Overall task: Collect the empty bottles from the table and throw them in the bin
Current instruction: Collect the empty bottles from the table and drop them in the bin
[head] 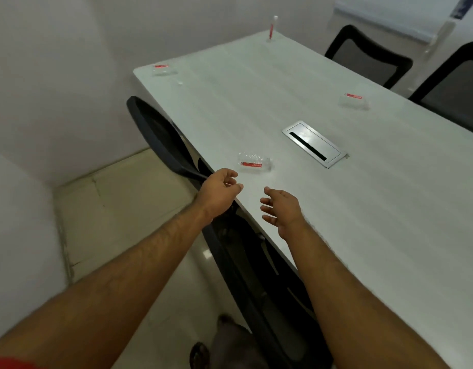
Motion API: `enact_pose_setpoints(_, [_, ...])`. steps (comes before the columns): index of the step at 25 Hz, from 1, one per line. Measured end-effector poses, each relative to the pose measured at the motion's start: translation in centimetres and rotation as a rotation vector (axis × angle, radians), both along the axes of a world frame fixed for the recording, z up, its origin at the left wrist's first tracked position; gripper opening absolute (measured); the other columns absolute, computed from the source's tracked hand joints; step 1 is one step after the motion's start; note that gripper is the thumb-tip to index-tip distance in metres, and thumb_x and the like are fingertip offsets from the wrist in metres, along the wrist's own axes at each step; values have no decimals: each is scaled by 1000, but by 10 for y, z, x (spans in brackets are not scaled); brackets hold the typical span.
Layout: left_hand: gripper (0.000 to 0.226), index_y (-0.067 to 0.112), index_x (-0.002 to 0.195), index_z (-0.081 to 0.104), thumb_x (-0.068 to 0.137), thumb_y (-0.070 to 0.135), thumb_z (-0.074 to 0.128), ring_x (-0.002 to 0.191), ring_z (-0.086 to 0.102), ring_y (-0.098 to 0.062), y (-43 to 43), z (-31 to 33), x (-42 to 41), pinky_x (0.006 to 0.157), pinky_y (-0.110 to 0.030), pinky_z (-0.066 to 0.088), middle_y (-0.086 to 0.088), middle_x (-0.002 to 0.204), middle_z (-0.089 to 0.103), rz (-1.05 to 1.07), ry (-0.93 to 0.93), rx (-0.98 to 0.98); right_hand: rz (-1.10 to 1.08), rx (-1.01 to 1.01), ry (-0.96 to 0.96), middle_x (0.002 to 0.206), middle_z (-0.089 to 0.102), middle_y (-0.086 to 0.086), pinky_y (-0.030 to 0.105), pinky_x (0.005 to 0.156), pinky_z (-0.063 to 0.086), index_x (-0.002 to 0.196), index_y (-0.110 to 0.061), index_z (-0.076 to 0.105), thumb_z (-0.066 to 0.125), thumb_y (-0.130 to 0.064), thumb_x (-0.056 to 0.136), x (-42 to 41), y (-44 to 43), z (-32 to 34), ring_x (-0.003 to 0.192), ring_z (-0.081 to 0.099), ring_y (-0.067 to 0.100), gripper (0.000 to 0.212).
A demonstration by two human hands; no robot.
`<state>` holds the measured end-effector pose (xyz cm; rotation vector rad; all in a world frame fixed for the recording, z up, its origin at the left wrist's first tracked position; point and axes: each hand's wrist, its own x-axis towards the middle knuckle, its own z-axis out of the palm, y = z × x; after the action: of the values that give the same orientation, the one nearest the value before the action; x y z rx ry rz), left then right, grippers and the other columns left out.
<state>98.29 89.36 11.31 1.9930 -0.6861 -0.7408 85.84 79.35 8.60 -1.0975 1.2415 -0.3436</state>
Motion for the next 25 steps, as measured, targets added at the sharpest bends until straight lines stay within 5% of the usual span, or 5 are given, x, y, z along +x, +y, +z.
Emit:
enact_pose_setpoints(5, [40, 19, 129, 55, 91, 28, 64, 108, 60, -19, -70, -47, 90, 92, -39, 55, -1, 121, 61, -181, -72, 102, -224, 87, 52, 124, 67, 11, 39, 87, 57, 125, -12, 59, 59, -32, 97, 97, -54, -60, 102, 65, 25, 35])
enact_pose_setpoints(10, [43, 13, 130, 56, 89, 25, 64, 111, 60, -23, -158, -88, 168, 91, -32, 48, -7, 123, 64, -341, -221, 197, -441, 154, 95, 116, 66, 9, 32, 70, 58, 115, -15, 59, 66, -55, 86, 170, -116, -120, 100, 66, 27, 50])
enact_pose_setpoints(15, [47, 11, 133, 53, 89, 23, 62, 120, 57, -28, -221, -109, 252, 99, -33, 45, -11, 130, 61, -524, -281, 359, -590, 185, 281, 107, 65, 5, 44, 86, 60, 124, -11, 57, 73, -69, 68, 224, -159, -134, 97, 69, 32, 82])
enact_pose_setpoints(21, [41, 13, 129, 56, 90, 25, 63, 116, 57, -24, -247, -118, 307, 97, -34, 46, -7, 124, 62, -585, -166, 324, -727, 164, 235, 83, 57, -3, 39, 71, 58, 110, -16, 49, 81, -36, 71, 273, -175, -133, 68, 60, 18, 54])
enact_pose_setpoints(25, [40, 16, 128, 57, 90, 27, 63, 115, 57, -19, -247, -104, 370, 92, -29, 45, -4, 123, 63, -585, -112, 251, -737, 121, 100, 88, 59, -1, 40, 70, 57, 114, -19, 51, 73, -31, 76, 342, -171, -111, 72, 58, 17, 46])
